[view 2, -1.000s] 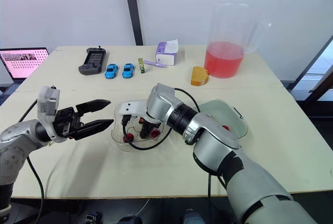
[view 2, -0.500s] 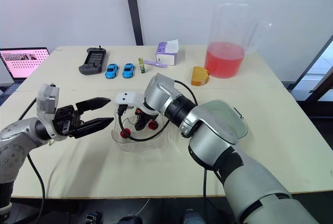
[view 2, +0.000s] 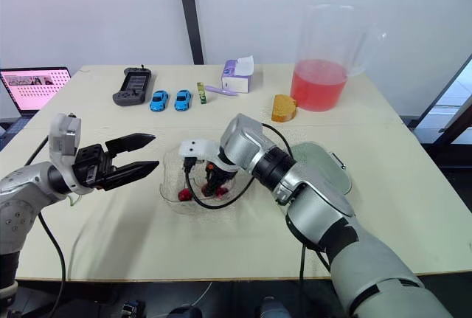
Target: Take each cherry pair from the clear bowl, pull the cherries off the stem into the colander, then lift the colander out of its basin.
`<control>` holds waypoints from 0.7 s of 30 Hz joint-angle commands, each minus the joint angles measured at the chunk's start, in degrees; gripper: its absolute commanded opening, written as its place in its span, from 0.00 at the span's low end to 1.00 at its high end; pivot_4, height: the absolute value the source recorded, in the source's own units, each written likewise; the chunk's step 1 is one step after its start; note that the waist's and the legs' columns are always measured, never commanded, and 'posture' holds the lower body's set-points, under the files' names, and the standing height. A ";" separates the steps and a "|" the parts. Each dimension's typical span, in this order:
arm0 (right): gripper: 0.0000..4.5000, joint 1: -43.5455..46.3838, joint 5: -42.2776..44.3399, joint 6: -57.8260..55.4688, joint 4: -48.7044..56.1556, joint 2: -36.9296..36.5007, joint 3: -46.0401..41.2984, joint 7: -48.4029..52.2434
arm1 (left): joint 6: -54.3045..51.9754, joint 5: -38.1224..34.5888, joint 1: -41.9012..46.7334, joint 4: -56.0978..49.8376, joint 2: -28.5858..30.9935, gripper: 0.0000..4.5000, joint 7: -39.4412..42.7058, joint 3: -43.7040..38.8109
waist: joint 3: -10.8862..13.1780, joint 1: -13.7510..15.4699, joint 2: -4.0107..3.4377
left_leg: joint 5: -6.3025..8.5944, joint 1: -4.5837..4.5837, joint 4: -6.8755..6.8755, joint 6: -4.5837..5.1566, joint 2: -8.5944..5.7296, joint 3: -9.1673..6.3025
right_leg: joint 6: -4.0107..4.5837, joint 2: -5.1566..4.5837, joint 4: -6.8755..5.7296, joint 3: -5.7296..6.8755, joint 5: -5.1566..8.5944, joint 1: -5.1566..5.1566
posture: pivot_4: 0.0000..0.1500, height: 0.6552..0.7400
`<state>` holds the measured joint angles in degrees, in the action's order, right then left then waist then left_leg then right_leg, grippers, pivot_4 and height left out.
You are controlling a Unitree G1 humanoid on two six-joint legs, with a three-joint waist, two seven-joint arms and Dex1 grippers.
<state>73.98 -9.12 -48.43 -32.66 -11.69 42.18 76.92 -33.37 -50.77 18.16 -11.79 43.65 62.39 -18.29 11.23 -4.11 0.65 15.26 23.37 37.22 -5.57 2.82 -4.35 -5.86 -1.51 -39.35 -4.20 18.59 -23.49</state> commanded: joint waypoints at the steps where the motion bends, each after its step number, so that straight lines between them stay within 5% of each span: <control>1: 0.84 2.93 -0.38 -0.44 0.52 0.18 -1.33 -0.06 | -0.15 -0.92 0.38 -0.73 0.85 1.00 0.63 -1.27 | 0.00 -0.08 0.00 | 0.00 0.00 -0.01 0.00 0.00 0.00 | 0.00 0.01 0.00 0.00 0.00 0.00 | 1.00 1.00; 12: 0.84 8.96 1.92 -0.13 -0.18 -0.23 -3.79 5.06 | -0.13 -0.73 1.10 0.12 0.72 1.00 1.23 -1.14 | 0.00 0.05 0.00 | 0.00 0.00 -0.01 0.00 0.00 0.00 | 0.00 0.00 0.01 0.01 0.00 0.01 | 1.00 1.00; 21: 0.84 5.44 2.60 -5.45 8.13 -1.19 -1.50 6.38 | -0.22 -1.04 0.95 0.16 0.75 1.00 1.20 -1.78 | 0.00 0.00 0.00 | 0.00 0.00 -0.02 0.00 0.00 -0.01 | 0.00 0.00 0.00 0.01 0.00 0.00 | 1.00 1.00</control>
<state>79.71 -7.34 -52.58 -27.76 -12.51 40.26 82.95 -33.56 -50.75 18.58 -10.88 43.69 63.50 -18.36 11.23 -4.11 0.65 15.26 23.37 37.21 -5.57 2.82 -4.36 -5.86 -1.50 -39.35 -4.19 18.59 -23.48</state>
